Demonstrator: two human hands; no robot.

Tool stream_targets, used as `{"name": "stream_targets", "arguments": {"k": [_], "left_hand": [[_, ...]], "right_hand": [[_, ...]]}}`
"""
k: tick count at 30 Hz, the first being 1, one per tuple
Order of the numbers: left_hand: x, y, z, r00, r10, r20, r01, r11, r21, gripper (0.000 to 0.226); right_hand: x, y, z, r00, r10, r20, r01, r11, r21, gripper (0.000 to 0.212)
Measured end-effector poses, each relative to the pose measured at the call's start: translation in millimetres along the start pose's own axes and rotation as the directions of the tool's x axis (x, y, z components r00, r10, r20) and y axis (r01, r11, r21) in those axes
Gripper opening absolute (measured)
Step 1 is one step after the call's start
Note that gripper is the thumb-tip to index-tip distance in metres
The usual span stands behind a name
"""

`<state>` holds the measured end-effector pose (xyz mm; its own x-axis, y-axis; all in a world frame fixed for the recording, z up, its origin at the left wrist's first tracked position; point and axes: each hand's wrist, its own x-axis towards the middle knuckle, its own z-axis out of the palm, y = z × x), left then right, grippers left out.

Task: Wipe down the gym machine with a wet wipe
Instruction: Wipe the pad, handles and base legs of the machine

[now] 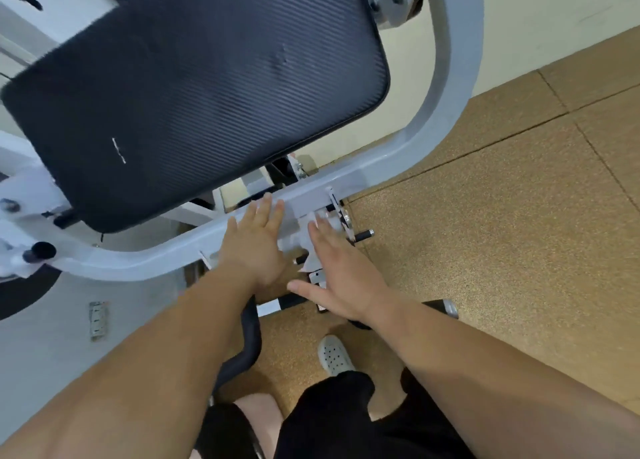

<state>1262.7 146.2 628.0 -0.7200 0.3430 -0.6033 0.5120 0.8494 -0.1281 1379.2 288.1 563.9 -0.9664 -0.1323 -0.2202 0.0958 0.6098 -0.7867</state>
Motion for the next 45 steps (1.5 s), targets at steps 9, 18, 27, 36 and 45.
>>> {"name": "stream_targets", "arguments": {"k": [9, 18, 27, 36, 45], "left_hand": [[-90.9, -84.4, 128.2, 0.967, -0.236, -0.093, 0.19, 0.917, -0.349, 0.034], [-119.4, -146.2, 213.6, 0.958, -0.275, 0.083, 0.285, 0.871, -0.401, 0.052], [-118.6, -150.0, 237.8, 0.961, -0.262, -0.089, 0.153, 0.773, -0.616, 0.04], [-119.3, -148.3, 234.4, 0.952, -0.301, -0.064, 0.197, 0.756, -0.624, 0.043], [-115.5, -147.5, 237.6, 0.944, -0.323, -0.067, 0.209, 0.743, -0.636, 0.041]], "right_hand": [[34.7, -74.2, 30.8, 0.988, -0.029, 0.153, 0.059, 0.979, -0.197, 0.105], [83.2, -153.5, 108.6, 0.9, 0.001, 0.436, 0.244, 0.828, -0.506, 0.089], [113.1, -135.0, 149.6, 0.698, 0.183, 0.692, 0.635, 0.287, -0.717, 0.096], [153.0, -142.9, 148.0, 0.586, 0.225, 0.778, 0.803, -0.035, -0.595, 0.102], [142.4, -138.6, 147.0, 0.713, 0.232, 0.661, 0.697, -0.131, -0.705, 0.098]]}}
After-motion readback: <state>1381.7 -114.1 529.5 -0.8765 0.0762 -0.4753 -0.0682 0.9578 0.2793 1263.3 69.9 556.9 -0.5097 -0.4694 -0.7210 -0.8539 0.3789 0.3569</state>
